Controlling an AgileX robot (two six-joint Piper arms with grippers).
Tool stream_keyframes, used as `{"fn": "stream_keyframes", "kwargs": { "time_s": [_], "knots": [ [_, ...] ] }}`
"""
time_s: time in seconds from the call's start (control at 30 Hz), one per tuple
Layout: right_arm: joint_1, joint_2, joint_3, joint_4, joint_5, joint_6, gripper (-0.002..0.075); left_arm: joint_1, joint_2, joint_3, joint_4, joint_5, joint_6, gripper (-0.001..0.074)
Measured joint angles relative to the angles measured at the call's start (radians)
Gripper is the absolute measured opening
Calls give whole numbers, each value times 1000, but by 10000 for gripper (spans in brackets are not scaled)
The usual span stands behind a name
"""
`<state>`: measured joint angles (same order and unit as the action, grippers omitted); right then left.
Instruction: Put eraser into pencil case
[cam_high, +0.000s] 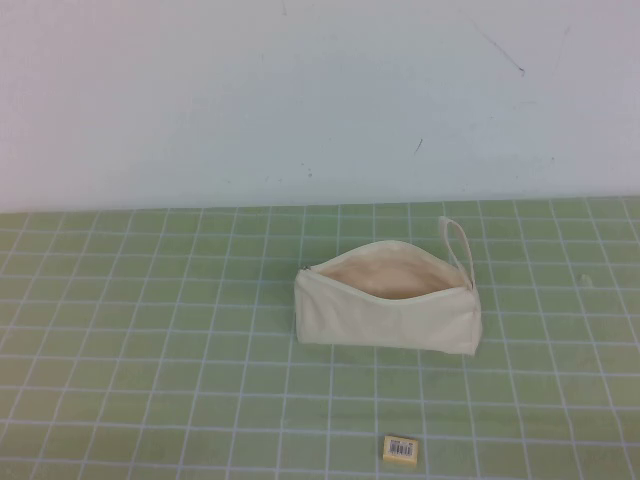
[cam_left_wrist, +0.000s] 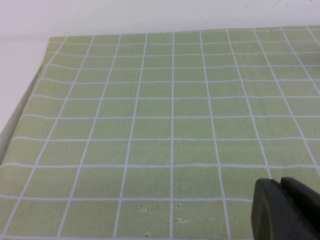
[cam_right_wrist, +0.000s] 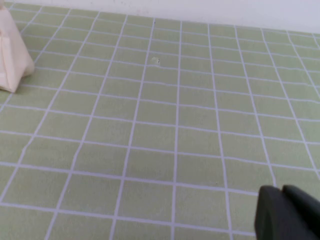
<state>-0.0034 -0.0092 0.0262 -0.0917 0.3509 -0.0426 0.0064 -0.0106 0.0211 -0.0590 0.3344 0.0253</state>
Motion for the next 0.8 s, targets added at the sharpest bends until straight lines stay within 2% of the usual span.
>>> {"fn": "stream_keyframes", "kwargs": {
  "time_s": [0.8],
  "knots": [
    [0, 0, 0, 22, 0, 0, -1, 0, 0, 0, 0, 0, 0, -1]
  ]
}}
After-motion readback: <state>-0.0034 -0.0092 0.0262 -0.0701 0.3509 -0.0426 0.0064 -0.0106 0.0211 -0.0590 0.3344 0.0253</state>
